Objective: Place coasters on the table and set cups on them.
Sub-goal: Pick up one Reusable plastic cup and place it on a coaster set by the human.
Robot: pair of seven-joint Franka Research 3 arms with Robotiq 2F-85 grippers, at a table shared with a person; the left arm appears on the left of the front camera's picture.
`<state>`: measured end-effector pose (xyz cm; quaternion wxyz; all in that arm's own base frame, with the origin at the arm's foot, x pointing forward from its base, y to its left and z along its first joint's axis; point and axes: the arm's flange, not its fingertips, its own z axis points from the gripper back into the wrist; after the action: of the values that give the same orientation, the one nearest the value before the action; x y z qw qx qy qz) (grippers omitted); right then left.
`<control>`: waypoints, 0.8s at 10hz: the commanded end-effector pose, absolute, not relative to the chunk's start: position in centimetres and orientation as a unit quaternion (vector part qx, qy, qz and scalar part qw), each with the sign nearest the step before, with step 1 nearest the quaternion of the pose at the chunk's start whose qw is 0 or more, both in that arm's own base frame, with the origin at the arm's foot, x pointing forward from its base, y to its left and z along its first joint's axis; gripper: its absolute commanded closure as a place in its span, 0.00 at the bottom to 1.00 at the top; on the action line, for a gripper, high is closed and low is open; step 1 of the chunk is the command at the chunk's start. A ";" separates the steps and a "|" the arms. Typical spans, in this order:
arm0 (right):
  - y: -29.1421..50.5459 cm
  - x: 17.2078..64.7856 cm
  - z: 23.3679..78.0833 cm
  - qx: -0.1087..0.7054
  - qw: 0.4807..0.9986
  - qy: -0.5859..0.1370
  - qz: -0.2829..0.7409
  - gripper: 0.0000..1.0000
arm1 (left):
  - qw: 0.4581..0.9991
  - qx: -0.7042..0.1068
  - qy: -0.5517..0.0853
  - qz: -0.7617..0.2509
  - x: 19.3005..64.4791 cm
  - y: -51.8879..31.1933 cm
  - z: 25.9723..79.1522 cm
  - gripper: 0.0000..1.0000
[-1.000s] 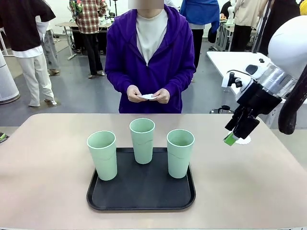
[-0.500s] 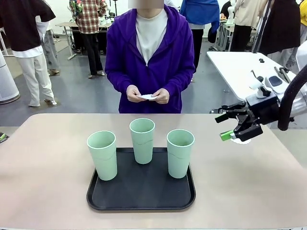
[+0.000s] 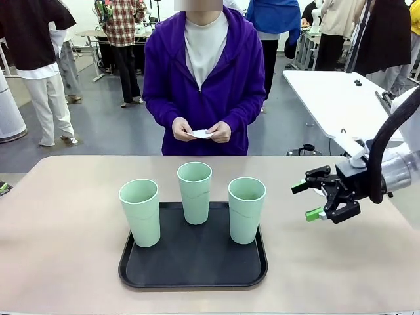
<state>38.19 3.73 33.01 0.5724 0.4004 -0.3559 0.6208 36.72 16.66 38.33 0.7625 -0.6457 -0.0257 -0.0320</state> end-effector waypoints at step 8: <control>4.8 39.6 30.0 0.368 0.607 -0.355 0.608 0.00 | 0.758 -0.650 -0.030 -0.040 36.7 16.9 38.5 0.00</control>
<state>39.61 5.10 30.18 0.6129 0.3613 -0.3597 0.6037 36.72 16.66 38.32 0.7624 -0.6458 -0.0256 -0.0320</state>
